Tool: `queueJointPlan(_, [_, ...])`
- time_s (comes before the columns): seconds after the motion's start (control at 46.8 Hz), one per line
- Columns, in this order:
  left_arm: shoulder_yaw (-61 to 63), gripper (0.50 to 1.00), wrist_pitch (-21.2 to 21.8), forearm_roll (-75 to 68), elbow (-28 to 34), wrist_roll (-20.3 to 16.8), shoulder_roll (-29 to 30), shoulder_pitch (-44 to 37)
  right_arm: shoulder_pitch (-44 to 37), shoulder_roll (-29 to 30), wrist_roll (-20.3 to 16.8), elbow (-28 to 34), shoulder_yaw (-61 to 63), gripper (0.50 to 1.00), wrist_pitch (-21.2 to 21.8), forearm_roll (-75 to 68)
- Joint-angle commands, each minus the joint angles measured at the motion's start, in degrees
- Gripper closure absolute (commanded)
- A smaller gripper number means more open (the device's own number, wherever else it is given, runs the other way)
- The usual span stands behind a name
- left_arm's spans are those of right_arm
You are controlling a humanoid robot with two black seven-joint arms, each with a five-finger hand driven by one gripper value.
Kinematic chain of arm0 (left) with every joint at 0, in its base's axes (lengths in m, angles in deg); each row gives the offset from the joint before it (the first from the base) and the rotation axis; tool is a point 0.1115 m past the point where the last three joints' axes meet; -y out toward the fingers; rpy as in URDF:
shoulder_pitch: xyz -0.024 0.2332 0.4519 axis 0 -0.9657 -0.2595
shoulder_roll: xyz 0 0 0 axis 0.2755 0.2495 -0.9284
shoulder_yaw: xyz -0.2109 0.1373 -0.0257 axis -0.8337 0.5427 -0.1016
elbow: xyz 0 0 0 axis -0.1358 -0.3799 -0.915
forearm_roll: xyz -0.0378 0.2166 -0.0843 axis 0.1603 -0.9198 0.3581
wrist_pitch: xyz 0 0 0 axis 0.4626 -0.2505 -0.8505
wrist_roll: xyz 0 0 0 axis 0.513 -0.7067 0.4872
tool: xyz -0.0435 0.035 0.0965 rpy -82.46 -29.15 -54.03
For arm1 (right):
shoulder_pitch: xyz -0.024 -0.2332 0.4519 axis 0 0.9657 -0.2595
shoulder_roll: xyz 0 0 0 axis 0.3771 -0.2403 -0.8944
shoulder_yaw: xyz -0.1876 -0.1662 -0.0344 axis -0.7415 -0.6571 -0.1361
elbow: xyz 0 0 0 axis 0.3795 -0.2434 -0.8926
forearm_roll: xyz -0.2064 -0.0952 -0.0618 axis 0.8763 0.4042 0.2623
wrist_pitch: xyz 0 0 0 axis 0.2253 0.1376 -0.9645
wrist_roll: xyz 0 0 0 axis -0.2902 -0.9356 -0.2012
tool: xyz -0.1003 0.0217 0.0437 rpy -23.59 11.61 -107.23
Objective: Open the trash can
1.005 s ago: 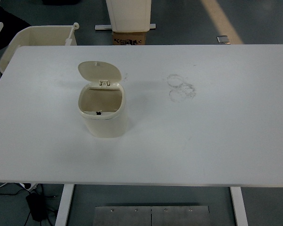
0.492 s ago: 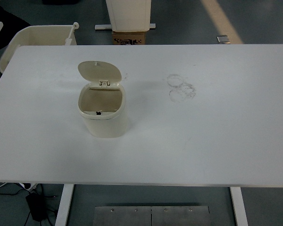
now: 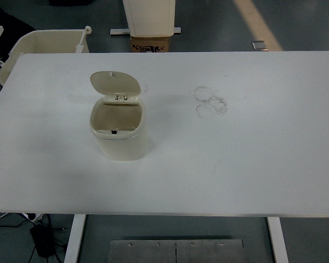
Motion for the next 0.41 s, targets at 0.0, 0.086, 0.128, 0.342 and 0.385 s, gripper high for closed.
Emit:
queueJointPlan(0.0, [-0.14, 0.5, -0.03, 0.59, -0.02, 0.07, -0.63, -1.51, -0.01, 0.0, 0.0, -0.01, -0.01, 0.509, 0.01, 0.0])
queueJointPlan(0.086, [-0.14, 0.5, -0.03, 0.94, -0.02, -0.01, -1.07, -1.86, -0.01, 0.0, 0.0, -0.01, -0.01, 0.509, 0.01, 0.0])
queueJointPlan(0.128, [-0.14, 0.5, -0.03, 0.94, -0.02, -0.01, -1.07, -2.12, -0.01, 0.0, 0.0, -0.01, -0.01, 0.509, 0.01, 0.0])
queueJointPlan(0.342, [-0.23, 0.5, -0.21, 0.94, -0.02, -0.36, -1.07, -2.48, -0.01, 0.0, 0.35, -0.01, -0.01, 0.509, 0.01, -0.09])
queueJointPlan(0.385, [-0.14, 0.5, -0.21, 0.94, -0.02, -0.98, -1.07, -2.56, -0.01, 0.0, 0.61, -0.01, -0.01, 0.509, 0.01, -0.09])
